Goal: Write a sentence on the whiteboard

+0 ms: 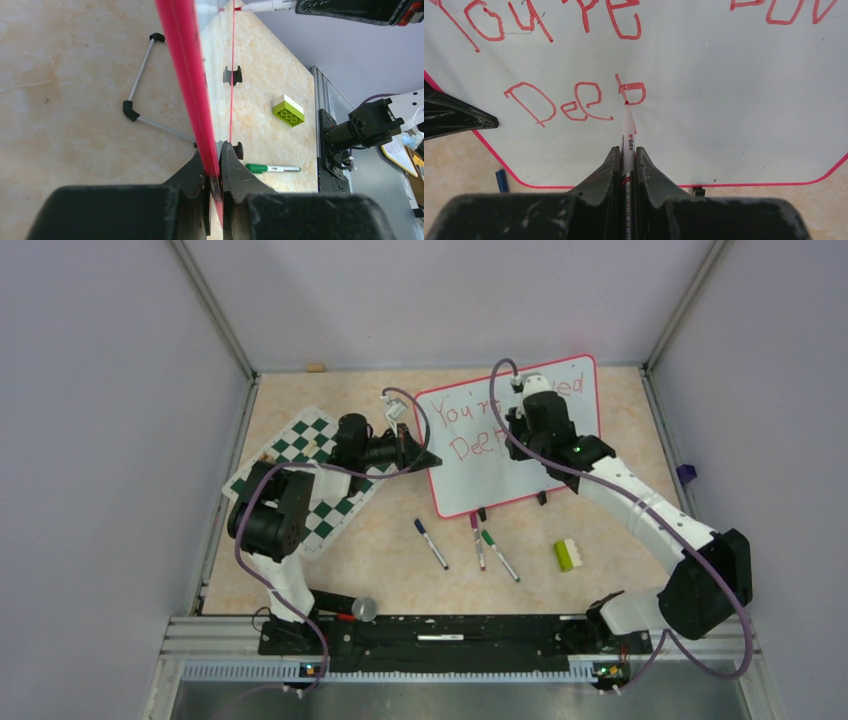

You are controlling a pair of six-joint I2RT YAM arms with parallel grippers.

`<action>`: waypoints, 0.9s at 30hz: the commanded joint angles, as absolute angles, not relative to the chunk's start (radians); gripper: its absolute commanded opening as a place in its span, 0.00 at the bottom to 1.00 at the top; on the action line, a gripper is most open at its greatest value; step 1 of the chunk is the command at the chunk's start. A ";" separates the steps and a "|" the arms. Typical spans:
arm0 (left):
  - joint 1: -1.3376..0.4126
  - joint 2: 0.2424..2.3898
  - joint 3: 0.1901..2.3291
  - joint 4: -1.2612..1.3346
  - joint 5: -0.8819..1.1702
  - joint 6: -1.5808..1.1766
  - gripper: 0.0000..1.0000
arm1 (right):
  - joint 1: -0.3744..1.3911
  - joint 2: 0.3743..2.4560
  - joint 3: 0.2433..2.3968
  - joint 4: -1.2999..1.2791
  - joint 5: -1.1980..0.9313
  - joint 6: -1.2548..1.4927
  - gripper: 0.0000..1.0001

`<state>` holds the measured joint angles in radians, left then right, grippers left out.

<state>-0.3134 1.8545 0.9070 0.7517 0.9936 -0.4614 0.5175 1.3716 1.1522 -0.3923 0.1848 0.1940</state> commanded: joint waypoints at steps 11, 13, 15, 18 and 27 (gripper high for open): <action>-0.332 1.875 0.870 0.704 0.945 -0.250 0.00 | 0.460 1.323 1.220 -0.332 0.224 0.207 0.00; -0.332 1.874 0.870 0.704 0.945 -0.249 0.00 | 0.459 1.335 1.227 -0.322 0.224 0.209 0.00; -0.333 1.875 0.871 0.704 0.945 -0.249 0.00 | 0.459 1.351 1.236 -0.313 0.225 0.208 0.00; -0.333 1.874 0.871 0.704 0.945 -0.249 0.00 | 0.457 1.370 1.253 -0.309 0.236 0.202 0.00; -0.333 1.874 0.871 0.703 0.945 -0.249 0.00 | 0.447 1.413 1.292 -0.301 0.239 0.195 0.00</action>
